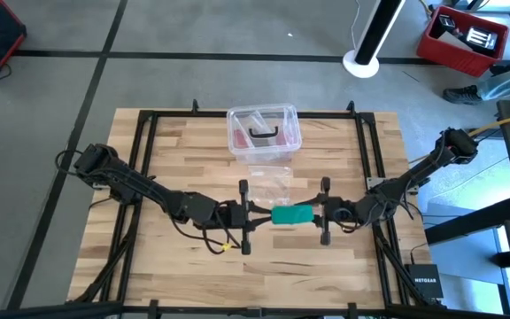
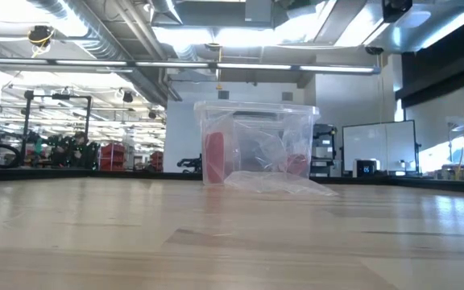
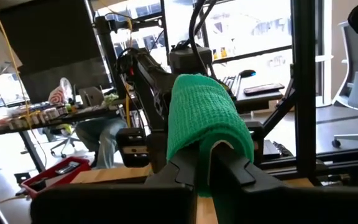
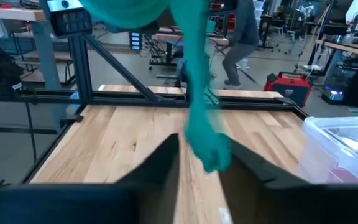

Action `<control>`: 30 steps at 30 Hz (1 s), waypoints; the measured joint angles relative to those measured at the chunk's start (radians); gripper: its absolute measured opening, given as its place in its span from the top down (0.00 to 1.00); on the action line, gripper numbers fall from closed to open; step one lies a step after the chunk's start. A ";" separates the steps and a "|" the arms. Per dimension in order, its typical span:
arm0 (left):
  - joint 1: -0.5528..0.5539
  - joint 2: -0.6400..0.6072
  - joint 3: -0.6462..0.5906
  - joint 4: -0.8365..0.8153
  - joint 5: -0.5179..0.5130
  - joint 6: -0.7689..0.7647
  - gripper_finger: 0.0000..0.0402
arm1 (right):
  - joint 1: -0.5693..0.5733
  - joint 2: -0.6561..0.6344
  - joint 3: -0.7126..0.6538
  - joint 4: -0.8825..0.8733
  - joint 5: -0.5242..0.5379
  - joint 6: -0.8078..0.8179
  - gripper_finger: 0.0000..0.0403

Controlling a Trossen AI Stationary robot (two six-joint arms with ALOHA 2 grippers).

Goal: Roll bandage
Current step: Roll the green bandage

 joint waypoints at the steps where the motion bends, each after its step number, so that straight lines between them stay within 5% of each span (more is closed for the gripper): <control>1: -0.003 0.000 0.000 -0.004 0.000 0.000 0.96 | 0.000 0.000 0.000 0.000 0.001 -0.004 0.70; 6: -0.012 0.000 0.000 -0.002 0.002 0.015 0.96 | 0.000 0.000 0.000 -0.002 0.003 -0.051 0.56; 11: -0.011 0.000 0.000 -0.003 0.002 0.017 0.96 | 0.002 0.000 0.000 -0.002 -0.078 -0.050 0.55; 21: -0.011 0.000 0.000 0.007 0.002 0.019 0.96 | 0.002 0.007 0.001 0.066 -0.090 -0.053 0.71; 26: -0.011 0.000 0.000 0.008 0.002 0.016 0.96 | 0.002 0.044 0.001 0.122 -0.071 -0.123 0.95; 30: -0.012 0.000 0.000 0.040 0.079 -0.019 0.96 | 0.002 0.078 0.002 0.137 -0.002 -0.172 0.96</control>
